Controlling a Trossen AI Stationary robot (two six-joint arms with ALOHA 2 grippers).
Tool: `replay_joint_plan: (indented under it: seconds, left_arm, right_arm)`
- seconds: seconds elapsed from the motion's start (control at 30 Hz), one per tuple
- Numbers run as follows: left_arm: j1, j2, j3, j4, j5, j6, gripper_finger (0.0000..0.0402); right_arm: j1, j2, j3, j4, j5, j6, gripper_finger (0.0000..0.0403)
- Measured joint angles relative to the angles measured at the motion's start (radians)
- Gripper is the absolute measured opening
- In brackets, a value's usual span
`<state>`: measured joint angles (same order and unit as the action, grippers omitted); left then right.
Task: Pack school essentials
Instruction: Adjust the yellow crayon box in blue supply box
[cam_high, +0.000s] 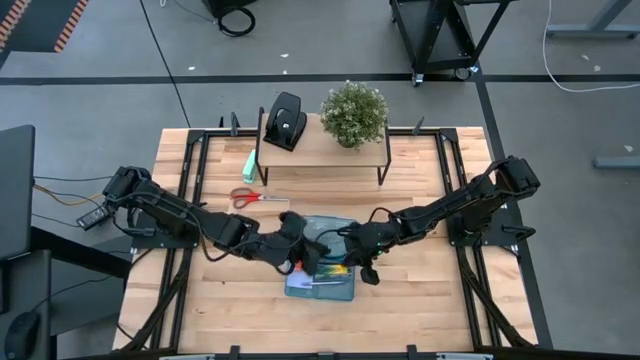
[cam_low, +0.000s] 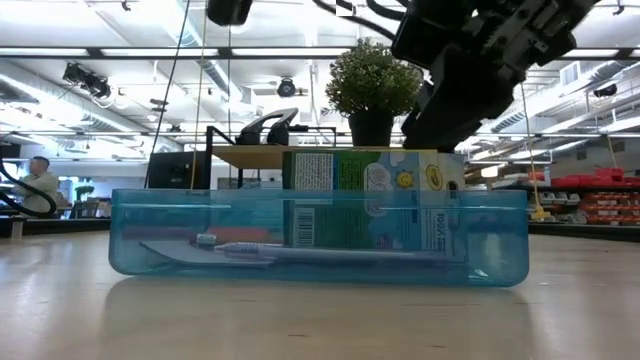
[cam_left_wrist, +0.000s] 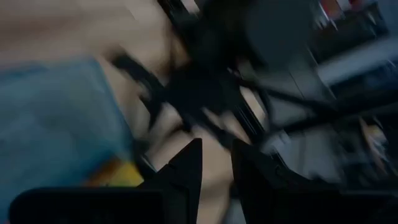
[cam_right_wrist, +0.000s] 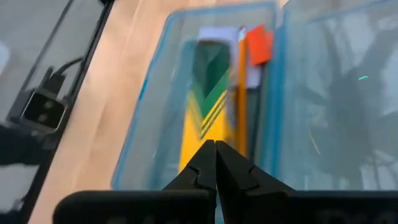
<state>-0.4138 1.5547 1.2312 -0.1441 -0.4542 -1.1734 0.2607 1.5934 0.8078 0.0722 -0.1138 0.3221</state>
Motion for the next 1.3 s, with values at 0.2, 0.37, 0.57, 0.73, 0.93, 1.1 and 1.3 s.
replay_joint_plan:
  seconds: [0.2, 0.37, 0.57, 0.73, 0.93, 1.1, 1.3]
  left_arm:
    - [-0.085, 0.000, 0.000, 0.015, 0.169, -0.043, 0.0093]
    - [-0.130, 0.013, 0.001, 0.023, 0.282, -0.053, 0.0079]
    - [-0.142, 0.123, 0.001, 0.076, 0.346, -0.038, 0.0052]
    - [-0.125, 0.287, 0.001, 0.308, 0.439, -0.028, 0.0034]
    - [-0.116, 0.425, -0.001, 0.328, 0.532, -0.098, 0.0017]
    - [-0.117, 0.461, 0.002, 0.298, 0.535, -0.112, 0.0012]
    - [-0.103, 0.456, 0.003, 0.200, 0.382, -0.126, 0.0012]
  right_arm:
    - [-0.023, -0.030, 0.000, 0.006, 0.066, -0.028, 0.0010]
    - [-0.047, -0.030, 0.001, -0.005, 0.072, -0.037, 0.0010]
    - [-0.062, -0.030, 0.001, -0.014, 0.062, -0.059, 0.0010]
    - [-0.062, -0.030, 0.001, -0.024, 0.017, -0.068, 0.0010]
    - [-0.062, -0.030, 0.001, -0.030, -0.013, -0.069, 0.0010]
    - [-0.058, -0.030, 0.001, -0.030, -0.019, -0.068, 0.0010]
    - [-0.035, -0.030, 0.001, -0.031, -0.026, -0.072, 0.0010]
